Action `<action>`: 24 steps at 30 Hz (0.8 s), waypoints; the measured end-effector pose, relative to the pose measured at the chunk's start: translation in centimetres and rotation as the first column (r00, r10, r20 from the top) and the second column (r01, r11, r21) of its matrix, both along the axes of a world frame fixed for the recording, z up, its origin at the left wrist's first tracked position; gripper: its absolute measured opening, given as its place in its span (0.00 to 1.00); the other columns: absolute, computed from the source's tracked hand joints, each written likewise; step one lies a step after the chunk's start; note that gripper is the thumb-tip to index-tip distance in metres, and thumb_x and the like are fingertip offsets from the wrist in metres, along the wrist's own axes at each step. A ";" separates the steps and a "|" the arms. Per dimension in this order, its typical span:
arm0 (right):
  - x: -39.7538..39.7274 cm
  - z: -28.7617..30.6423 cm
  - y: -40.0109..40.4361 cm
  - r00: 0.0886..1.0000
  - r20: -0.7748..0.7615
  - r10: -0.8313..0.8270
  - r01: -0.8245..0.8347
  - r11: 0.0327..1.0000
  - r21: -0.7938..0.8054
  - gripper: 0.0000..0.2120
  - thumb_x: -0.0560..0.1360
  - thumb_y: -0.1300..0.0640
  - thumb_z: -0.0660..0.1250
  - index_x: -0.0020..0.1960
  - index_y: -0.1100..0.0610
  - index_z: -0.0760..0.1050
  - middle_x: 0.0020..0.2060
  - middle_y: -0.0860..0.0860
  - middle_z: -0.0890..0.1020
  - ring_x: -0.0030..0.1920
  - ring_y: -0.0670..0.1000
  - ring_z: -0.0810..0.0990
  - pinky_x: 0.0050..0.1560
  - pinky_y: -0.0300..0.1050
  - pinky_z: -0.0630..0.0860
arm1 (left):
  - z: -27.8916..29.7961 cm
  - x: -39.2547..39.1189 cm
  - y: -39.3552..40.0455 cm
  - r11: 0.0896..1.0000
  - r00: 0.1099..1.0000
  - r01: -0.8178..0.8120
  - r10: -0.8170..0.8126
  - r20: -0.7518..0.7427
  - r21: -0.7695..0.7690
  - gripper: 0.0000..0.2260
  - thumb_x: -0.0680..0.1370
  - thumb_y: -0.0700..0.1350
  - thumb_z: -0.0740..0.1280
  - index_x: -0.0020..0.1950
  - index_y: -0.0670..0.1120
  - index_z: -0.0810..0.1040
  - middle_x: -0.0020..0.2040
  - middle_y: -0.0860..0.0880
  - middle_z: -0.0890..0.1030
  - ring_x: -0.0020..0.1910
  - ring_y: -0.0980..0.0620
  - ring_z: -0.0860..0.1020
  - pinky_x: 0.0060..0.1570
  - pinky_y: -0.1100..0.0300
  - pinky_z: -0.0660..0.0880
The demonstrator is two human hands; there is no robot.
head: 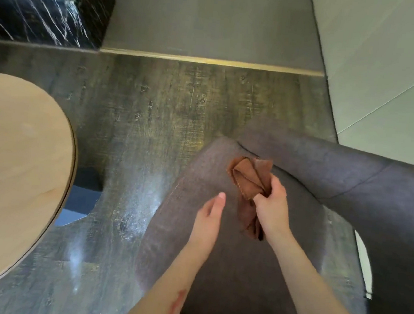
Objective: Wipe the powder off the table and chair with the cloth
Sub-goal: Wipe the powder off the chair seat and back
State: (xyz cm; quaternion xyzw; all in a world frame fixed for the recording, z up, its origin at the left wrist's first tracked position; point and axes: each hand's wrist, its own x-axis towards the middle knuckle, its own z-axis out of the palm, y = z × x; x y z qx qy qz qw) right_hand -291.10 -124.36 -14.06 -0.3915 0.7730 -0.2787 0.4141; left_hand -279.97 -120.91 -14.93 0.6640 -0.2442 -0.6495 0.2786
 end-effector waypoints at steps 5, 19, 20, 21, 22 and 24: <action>-2.6 4.9 1.6 0.995 -0.104 -0.002 -0.003 0.999 -0.044 0.26 0.70 0.68 0.62 0.68 0.59 0.66 0.60 0.58 0.69 0.59 0.55 0.71 0.53 0.33 0.62 | 6.1 -4.9 -3.0 0.992 0.961 0.072 -0.095 -0.258 -0.099 0.09 0.78 0.50 0.63 0.55 0.48 0.76 0.54 0.47 0.80 0.54 0.51 0.78 0.60 0.53 0.73; -7.3 12.4 4.8 0.949 -0.243 -0.200 0.153 0.968 -0.199 0.27 0.73 0.62 0.62 0.71 0.55 0.63 0.62 0.54 0.67 0.60 0.53 0.72 0.59 0.51 0.73 | 12.7 -12.3 -2.6 0.946 0.915 0.247 -0.299 -0.271 -0.209 0.19 0.74 0.42 0.70 0.62 0.48 0.68 0.56 0.47 0.81 0.55 0.49 0.80 0.56 0.49 0.76; -7.8 12.6 5.2 0.944 -0.259 -0.205 0.154 0.967 -0.204 0.27 0.73 0.63 0.63 0.71 0.56 0.63 0.62 0.55 0.67 0.61 0.54 0.71 0.61 0.51 0.72 | 12.9 -12.9 -2.3 0.941 0.909 0.260 -0.314 -0.273 -0.216 0.18 0.74 0.42 0.69 0.61 0.48 0.69 0.55 0.47 0.81 0.55 0.49 0.80 0.54 0.50 0.77; -8.5 12.7 5.7 0.938 -0.278 -0.208 0.153 0.966 -0.208 0.27 0.73 0.63 0.63 0.71 0.56 0.62 0.63 0.55 0.68 0.61 0.54 0.71 0.62 0.50 0.71 | 13.0 -13.6 -1.9 0.937 0.907 0.271 -0.325 -0.268 -0.220 0.16 0.74 0.42 0.69 0.60 0.48 0.69 0.54 0.48 0.81 0.54 0.49 0.80 0.53 0.51 0.77; -9.1 12.8 6.1 0.932 -0.296 -0.210 0.151 0.966 -0.211 0.27 0.73 0.62 0.63 0.71 0.57 0.62 0.63 0.55 0.68 0.62 0.54 0.70 0.63 0.48 0.70 | 13.1 -14.3 -1.6 0.935 0.906 0.275 -0.330 -0.264 -0.223 0.15 0.75 0.41 0.68 0.59 0.49 0.70 0.53 0.48 0.81 0.54 0.49 0.80 0.53 0.51 0.77; -10.5 12.9 7.1 0.923 -0.321 -0.210 0.144 0.965 -0.218 0.28 0.74 0.61 0.63 0.72 0.57 0.61 0.63 0.56 0.67 0.62 0.54 0.69 0.64 0.47 0.69 | 13.4 -15.9 -0.8 0.930 0.905 0.279 -0.338 -0.257 -0.239 0.14 0.75 0.41 0.68 0.58 0.48 0.71 0.53 0.46 0.82 0.53 0.49 0.81 0.56 0.48 0.77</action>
